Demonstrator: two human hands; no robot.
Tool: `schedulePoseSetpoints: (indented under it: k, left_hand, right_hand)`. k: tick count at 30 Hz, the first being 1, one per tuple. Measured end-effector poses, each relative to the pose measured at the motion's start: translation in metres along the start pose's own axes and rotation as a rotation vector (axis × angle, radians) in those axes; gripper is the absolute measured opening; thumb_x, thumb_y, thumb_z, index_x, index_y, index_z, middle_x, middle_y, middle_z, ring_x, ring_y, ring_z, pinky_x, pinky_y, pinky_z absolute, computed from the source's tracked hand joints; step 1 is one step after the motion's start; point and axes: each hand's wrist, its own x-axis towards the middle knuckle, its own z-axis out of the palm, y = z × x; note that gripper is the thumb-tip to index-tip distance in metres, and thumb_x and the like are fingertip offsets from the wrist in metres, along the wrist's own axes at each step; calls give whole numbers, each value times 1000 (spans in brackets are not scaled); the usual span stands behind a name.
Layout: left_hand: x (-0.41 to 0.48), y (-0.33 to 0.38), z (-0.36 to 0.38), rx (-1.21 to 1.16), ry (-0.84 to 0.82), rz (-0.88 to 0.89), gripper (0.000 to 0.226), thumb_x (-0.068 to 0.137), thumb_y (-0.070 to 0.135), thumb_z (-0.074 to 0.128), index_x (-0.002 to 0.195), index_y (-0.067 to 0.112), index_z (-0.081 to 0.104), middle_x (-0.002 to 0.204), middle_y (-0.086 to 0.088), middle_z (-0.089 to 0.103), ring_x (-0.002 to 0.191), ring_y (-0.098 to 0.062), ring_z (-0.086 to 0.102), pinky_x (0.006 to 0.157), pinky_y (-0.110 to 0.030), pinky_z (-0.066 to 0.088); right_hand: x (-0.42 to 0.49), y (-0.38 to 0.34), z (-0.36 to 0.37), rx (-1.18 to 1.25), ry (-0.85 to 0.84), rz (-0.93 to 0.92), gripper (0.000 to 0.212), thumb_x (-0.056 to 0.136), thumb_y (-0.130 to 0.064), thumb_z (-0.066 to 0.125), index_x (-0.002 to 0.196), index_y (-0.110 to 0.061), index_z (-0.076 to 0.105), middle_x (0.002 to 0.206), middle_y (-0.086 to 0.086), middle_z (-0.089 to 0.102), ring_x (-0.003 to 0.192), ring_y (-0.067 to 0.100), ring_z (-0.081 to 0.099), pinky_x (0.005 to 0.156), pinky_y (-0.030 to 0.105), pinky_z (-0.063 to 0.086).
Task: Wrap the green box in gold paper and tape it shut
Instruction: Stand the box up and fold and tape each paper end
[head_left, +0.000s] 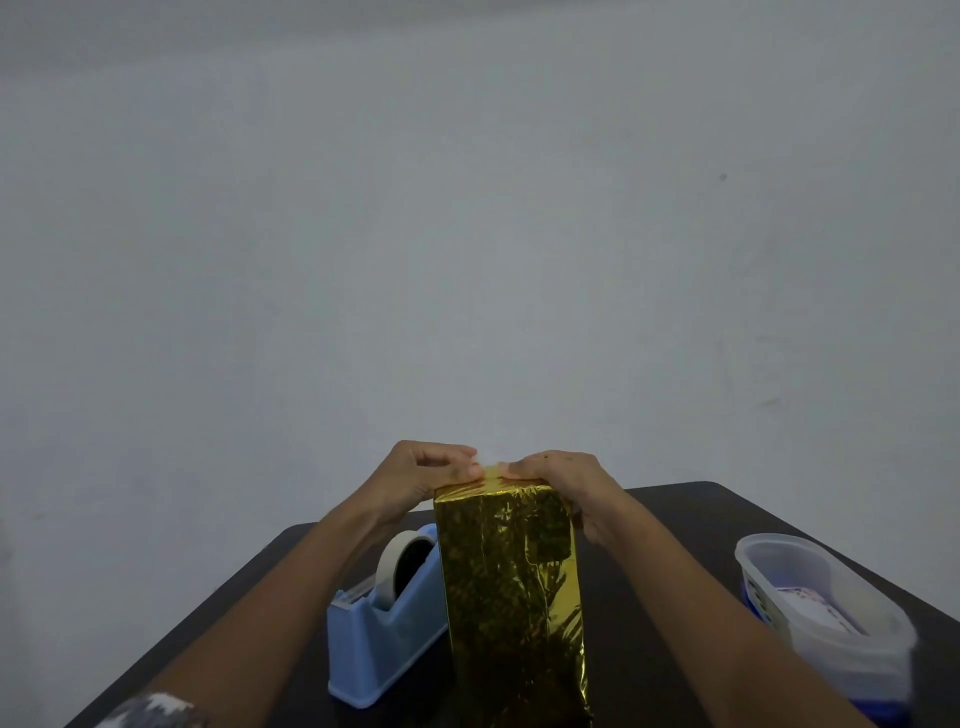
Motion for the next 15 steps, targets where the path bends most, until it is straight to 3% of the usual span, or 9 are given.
schedulePoseSetpoints:
  k: [5,12,15]
  left_hand:
    - [2,4,-4,84,-3,6,12,72,18,75,84,16,77,111,12,64,102,-8,57,86,-30,44]
    - [3,4,-2,37,-35,28,25,78,8,71,100,21,72,108,20,62,97,3,58,83,-20,48]
    - [2,4,-2,22,-8,33,26,75,11,74,100,18,74,110,17,64,105,1,57,88,-24,48]
  right_hand:
    - [-5,-2,0,-14,-18,-8,46,77,-34,74,113,-8,61,91,3,64,80,14,59,56,23,44]
    - [-7,-3,-1,-4,-23,-2,44,79,-33,72,112,-6,60,84,1,62,73,12,58,52,21,42]
    - [-8,-4,-1,-16,-27,-1,41,79,-34,72,109,-8,61,82,2,64,69,12,61,45,18,42]
